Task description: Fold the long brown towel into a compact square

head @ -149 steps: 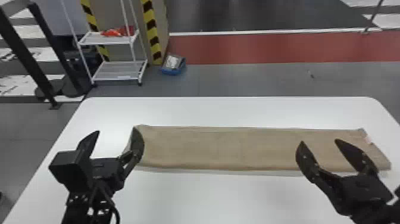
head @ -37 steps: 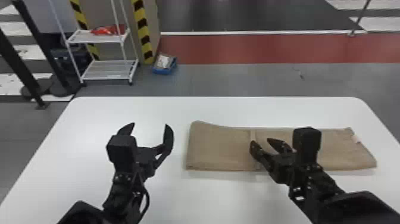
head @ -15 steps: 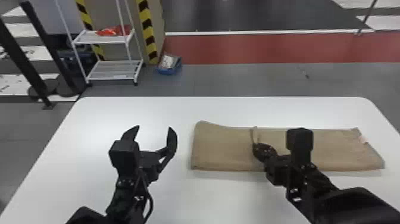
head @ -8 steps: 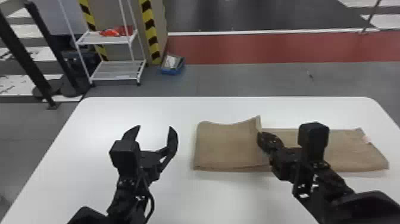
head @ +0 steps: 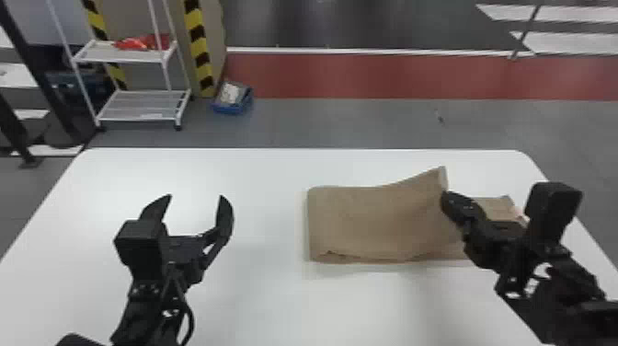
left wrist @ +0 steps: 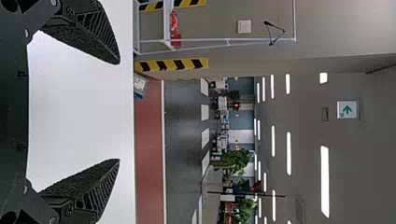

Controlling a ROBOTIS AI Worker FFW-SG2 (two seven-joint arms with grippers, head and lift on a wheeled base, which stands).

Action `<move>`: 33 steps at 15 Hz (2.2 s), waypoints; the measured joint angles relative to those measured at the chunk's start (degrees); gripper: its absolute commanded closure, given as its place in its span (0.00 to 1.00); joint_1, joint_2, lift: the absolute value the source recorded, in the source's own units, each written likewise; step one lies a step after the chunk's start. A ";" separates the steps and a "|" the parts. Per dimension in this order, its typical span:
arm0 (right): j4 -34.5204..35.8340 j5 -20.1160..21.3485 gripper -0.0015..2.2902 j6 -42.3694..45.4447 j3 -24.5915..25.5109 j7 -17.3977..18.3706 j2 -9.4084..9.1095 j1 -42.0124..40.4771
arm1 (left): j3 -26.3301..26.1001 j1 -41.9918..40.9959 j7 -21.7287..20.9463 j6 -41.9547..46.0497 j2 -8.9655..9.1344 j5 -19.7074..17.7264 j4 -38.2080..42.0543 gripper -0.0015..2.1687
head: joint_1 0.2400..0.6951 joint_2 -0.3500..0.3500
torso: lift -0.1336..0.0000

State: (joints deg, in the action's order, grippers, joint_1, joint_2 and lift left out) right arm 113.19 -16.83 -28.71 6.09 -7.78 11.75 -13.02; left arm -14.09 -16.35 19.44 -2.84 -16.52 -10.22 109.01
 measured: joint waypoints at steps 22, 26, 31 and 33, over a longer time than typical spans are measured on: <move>-0.45 -6.48 0.57 -1.76 15.71 -8.51 3.52 -0.52 | -0.87 -1.48 0.78 -0.54 0.09 0.99 1.18 0.07 | 1.00 0.20 | 0.07; -9.71 -3.21 0.57 0.07 14.41 -12.28 4.51 2.18 | -0.20 -3.04 0.81 -0.32 0.01 1.13 1.18 0.07 | 1.00 0.19 | 0.07; -12.70 -2.29 0.57 4.16 14.18 -13.20 4.37 2.98 | 0.86 -4.85 0.77 -0.50 0.00 1.35 2.34 0.07 | 1.00 0.19 | 0.07; -9.99 -3.82 0.57 3.60 16.32 -13.60 4.45 2.50 | 0.65 -4.99 0.82 -0.80 0.01 1.86 2.67 0.07 | 1.00 0.17 | 0.07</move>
State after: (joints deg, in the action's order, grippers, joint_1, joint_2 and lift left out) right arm 103.20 -20.65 -25.11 22.41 -21.38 16.20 -10.51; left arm -13.45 -21.34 20.26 -3.64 -16.51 -8.36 111.68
